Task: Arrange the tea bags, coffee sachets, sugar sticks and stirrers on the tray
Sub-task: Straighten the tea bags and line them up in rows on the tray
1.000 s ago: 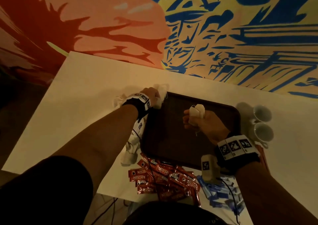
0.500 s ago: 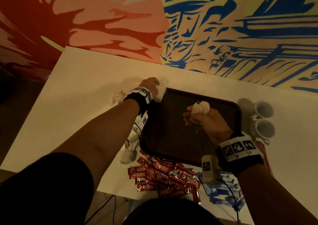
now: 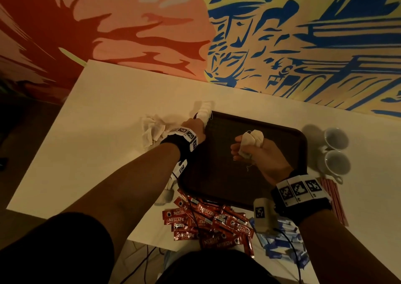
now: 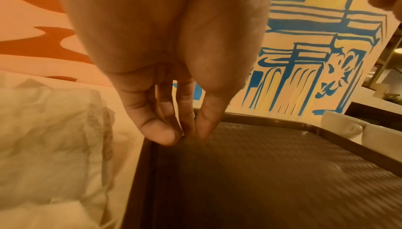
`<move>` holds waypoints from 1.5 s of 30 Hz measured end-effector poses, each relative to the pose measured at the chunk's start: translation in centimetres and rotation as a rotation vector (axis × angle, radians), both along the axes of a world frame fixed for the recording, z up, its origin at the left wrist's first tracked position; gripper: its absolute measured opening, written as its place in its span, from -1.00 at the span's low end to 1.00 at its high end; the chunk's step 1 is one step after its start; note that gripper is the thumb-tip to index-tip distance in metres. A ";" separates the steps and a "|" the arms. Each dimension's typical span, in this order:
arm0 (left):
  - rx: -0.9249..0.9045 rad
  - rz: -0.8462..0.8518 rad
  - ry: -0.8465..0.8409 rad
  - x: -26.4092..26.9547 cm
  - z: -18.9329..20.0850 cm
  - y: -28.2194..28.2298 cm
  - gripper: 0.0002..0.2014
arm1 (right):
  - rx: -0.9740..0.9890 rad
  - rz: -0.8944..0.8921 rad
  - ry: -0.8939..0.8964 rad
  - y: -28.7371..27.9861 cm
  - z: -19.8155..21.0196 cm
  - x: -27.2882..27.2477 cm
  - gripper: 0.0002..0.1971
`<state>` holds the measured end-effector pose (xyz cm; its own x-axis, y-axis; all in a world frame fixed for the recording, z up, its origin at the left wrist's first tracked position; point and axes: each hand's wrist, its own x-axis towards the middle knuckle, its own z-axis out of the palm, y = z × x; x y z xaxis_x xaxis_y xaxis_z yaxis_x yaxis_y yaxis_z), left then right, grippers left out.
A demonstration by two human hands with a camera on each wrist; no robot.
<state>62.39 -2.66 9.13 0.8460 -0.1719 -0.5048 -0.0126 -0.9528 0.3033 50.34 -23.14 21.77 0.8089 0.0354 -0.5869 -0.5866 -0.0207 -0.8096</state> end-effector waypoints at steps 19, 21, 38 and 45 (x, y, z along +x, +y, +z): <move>0.004 0.015 0.015 0.9 -0.1 -0.7 -0.61 | -0.023 0.024 -0.006 -1.1 -0.5 -0.4 -0.80; 0.010 0.012 0.030 0.7 -0.2 -0.7 -0.62 | -0.007 0.017 -0.002 -1.2 -0.7 -0.3 -0.81; -0.377 0.176 -0.048 -5.9 8.9 0.0 -0.70 | 0.255 0.026 0.009 -2.9 1.2 -0.9 -0.69; -0.847 0.254 0.034 -12.4 16.7 -1.1 -0.70 | 0.250 0.035 -0.064 -3.0 3.8 -2.3 -0.75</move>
